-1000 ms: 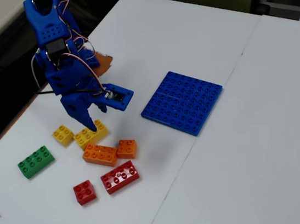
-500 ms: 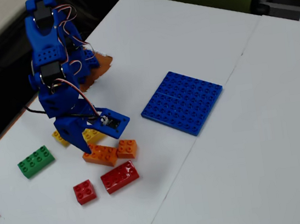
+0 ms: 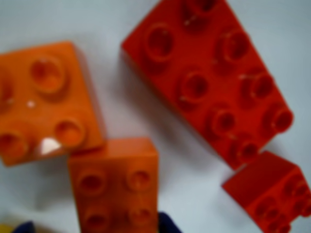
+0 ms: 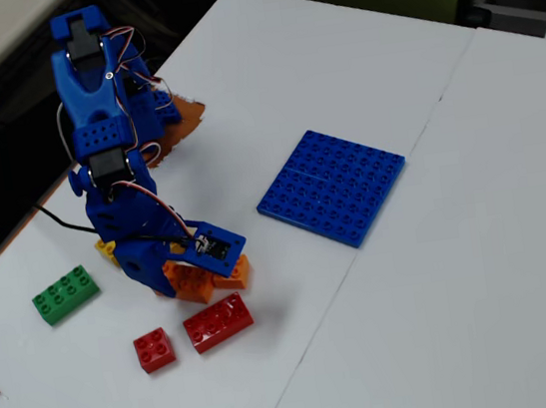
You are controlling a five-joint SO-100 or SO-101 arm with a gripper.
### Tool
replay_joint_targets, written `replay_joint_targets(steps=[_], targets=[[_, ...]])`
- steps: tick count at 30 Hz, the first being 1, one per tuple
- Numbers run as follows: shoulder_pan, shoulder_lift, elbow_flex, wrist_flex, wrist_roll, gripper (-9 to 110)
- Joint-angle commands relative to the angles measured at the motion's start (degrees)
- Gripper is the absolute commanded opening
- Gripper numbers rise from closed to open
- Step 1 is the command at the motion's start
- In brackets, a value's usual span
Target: Pick up the 2x4 orange block and go up the 8x8 blue block.
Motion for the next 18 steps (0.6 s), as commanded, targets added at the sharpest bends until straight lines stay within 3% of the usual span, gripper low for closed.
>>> replay_joint_targets(steps=[1, 12, 18], targets=[[0.09, 0.26, -2.55, -0.53, -0.35, 30], [-0.09, -1.49, -2.81, -0.79, -0.18, 24], [-0.62, -1.23, -2.9, -1.05, 2.9, 8]])
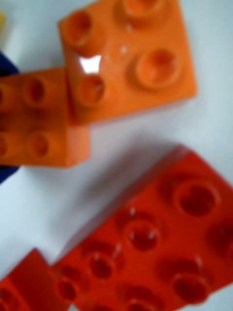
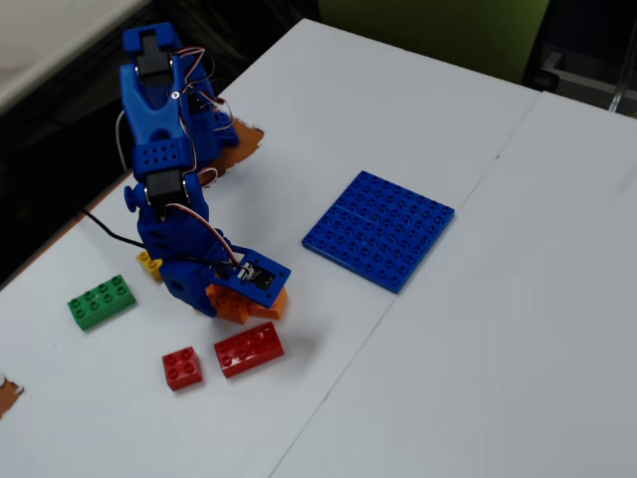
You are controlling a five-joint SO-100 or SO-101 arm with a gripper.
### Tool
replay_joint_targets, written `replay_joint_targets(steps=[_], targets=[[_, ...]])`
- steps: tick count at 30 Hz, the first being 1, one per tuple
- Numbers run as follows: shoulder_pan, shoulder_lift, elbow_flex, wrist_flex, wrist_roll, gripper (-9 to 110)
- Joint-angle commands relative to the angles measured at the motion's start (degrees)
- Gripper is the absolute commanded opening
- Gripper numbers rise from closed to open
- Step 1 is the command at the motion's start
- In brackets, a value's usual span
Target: Pick up the 2x4 orange block and go up the 8x8 blue block.
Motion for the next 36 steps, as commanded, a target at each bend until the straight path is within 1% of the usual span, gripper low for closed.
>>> replay_joint_targets(steps=[1, 5, 9, 14, 17, 22, 25, 29, 32, 34, 36], targets=[[-0.44, 1.32, -2.72, -0.7, 2.11, 7], [-0.53, 5.45, -2.72, 3.69, 5.8, 6], [-0.97, 13.71, -2.72, 13.71, 10.37, 2], [-5.1, 24.61, -2.64, 26.98, 22.68, 0], [-9.58, 30.67, -2.64, 30.94, 29.36, 0], [-19.86, 38.5, -3.96, 30.76, 41.13, 0], [-25.58, 38.5, -10.72, 31.29, 49.31, 0], [-31.99, 33.13, -25.31, 33.66, 57.57, 0], [-35.95, 27.07, -35.16, 32.96, 63.11, 0], [-37.88, 23.2, -39.02, 32.08, 65.21, 0], [-39.29, 19.86, -39.2, 28.74, 67.41, 0]])
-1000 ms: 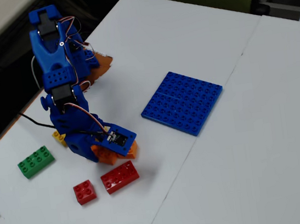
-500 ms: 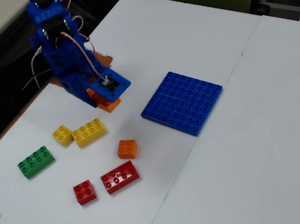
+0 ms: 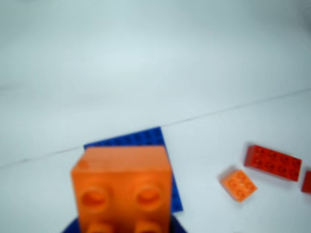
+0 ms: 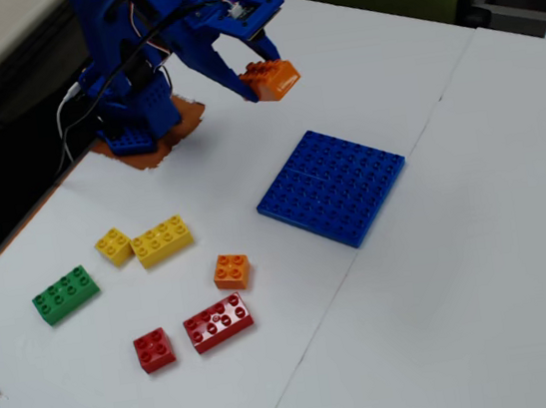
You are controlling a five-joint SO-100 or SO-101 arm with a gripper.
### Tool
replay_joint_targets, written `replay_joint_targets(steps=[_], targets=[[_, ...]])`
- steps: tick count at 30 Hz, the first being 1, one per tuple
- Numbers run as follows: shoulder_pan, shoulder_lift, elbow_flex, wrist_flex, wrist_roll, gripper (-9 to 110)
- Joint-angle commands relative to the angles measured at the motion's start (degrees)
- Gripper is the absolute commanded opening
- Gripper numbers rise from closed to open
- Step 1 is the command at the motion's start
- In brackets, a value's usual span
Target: Pick up the 2x4 orange block and go up the 8x8 blue block.
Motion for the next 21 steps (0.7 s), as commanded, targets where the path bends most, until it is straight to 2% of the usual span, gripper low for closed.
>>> replay_joint_targets(steps=[1, 7, 10, 21], targets=[[-2.29, -4.83, -4.22, -4.48, 2.81, 0], [-1.23, -16.17, -6.59, -2.9, -1.67, 0], [-1.32, -26.19, -21.36, 7.21, -3.78, 0], [-2.99, -24.96, -12.74, 8.0, -9.32, 1]])
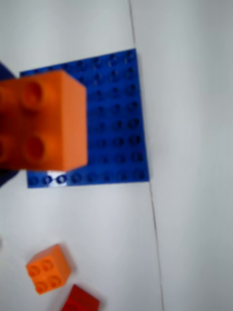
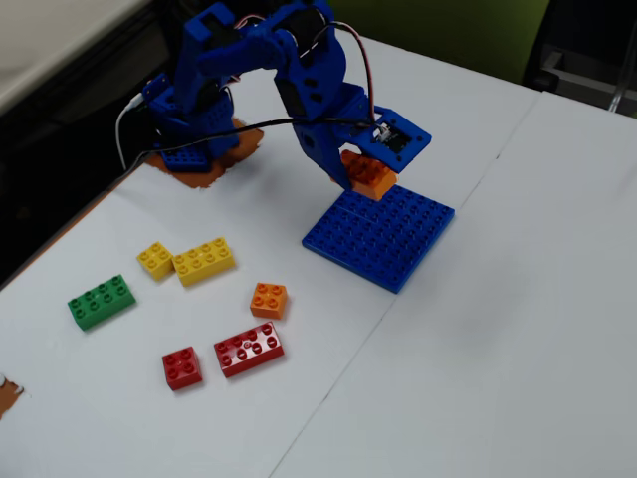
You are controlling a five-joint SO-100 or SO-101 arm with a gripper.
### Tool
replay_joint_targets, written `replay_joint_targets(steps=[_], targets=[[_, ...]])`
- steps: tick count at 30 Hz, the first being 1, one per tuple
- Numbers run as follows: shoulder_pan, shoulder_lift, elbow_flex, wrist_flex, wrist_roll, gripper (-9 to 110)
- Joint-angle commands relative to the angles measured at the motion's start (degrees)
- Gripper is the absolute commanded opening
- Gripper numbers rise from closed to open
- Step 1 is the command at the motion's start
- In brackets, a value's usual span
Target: Pick up the 2x4 orange block and go up the 8x8 blue block.
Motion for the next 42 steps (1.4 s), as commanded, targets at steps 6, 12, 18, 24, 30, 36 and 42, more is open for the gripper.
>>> replay_joint_targets(steps=[6, 12, 18, 24, 30, 36, 42], targets=[[-1.85, 0.97, 0.79, -0.53, -3.87, 1], [-2.11, 0.79, 0.79, -1.32, -4.48, 1], [-3.16, 0.18, 0.79, -3.25, -3.6, 1], [-4.04, -0.79, 0.88, -3.25, -3.34, 1], [-4.13, -0.97, 1.23, -3.6, -3.34, 1], [-4.22, -0.97, 1.49, -3.87, -3.78, 1], [-4.39, -1.32, 1.49, -4.31, -3.87, 1]])
